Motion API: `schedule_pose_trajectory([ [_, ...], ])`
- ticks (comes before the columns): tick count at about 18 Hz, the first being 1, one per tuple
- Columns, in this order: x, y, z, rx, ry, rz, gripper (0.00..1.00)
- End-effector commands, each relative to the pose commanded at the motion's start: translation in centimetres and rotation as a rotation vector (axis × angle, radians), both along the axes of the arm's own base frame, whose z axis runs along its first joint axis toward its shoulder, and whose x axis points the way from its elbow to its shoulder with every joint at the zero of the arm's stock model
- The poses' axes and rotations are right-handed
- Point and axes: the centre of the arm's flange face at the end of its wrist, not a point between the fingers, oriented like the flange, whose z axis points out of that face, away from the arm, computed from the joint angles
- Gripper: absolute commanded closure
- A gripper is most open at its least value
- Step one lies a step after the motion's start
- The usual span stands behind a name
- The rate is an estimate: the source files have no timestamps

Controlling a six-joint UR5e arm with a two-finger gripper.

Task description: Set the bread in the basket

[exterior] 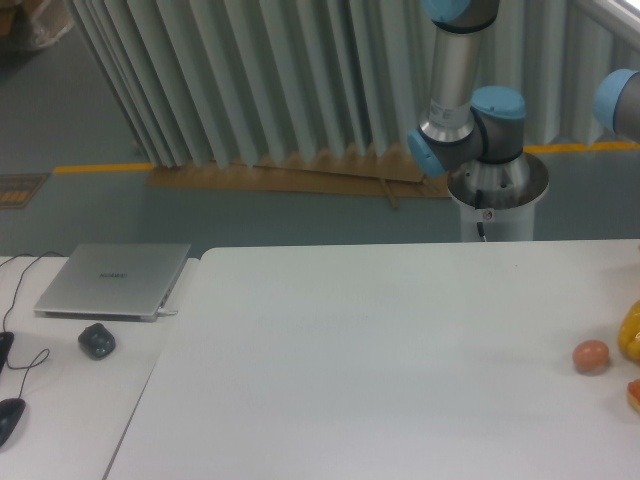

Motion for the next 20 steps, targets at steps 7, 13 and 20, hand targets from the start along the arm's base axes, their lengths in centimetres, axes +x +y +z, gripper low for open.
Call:
schedule_pose_trajectory([
  [7, -0.07, 0.09, 0.36, 0.009, 0.017, -0.005, 0.00],
  [13, -0.58, -0.22, 0.56, -0.022, 0.040, -0.031, 0.00],
  [20, -0.84, -0.47, 0.05, 0.009, 0.059, -0.041, 0.00],
])
